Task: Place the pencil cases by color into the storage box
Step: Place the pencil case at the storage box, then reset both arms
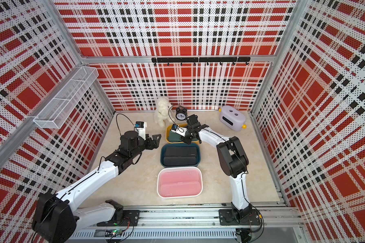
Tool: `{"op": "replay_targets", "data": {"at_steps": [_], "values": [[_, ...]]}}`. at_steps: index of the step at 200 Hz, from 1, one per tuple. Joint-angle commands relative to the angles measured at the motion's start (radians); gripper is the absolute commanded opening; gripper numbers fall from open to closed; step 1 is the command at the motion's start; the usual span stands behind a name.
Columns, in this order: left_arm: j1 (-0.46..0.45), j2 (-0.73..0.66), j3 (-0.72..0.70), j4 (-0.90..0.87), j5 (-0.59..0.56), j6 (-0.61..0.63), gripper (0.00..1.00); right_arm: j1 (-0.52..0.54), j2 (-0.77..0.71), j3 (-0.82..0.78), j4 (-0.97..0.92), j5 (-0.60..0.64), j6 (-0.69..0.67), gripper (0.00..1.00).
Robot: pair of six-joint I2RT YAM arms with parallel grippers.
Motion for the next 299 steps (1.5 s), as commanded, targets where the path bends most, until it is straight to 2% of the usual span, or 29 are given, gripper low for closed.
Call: {"op": "replay_targets", "data": {"at_steps": [1, 68, 188, 243, 270, 299], "values": [[0.011, 0.005, 0.027, 0.026, 0.009, 0.018, 0.88, -0.005, 0.029, -0.052, -0.09, 0.054, 0.026, 0.28], [0.014, 0.002, 0.024, 0.027, 0.009, 0.02, 0.88, -0.005, 0.018, -0.04, -0.092, 0.062, 0.031, 0.28], [0.015, -0.01, 0.023, 0.029, 0.016, 0.018, 0.88, 0.014, -0.14, -0.033, -0.097, 0.03, 0.036, 0.31], [0.015, -0.017, 0.019, 0.03, 0.012, 0.017, 0.88, 0.009, -0.075, 0.092, -0.128, 0.042, 0.017, 0.3], [0.015, -0.027, 0.011, 0.033, -0.006, 0.015, 0.88, 0.004, -0.035, 0.149, -0.13, 0.062, 0.046, 0.3], [0.031, -0.065, -0.026, 0.076, -0.069, 0.013, 0.88, -0.015, -0.094, 0.066, -0.008, 0.095, 0.124, 0.33]]}}
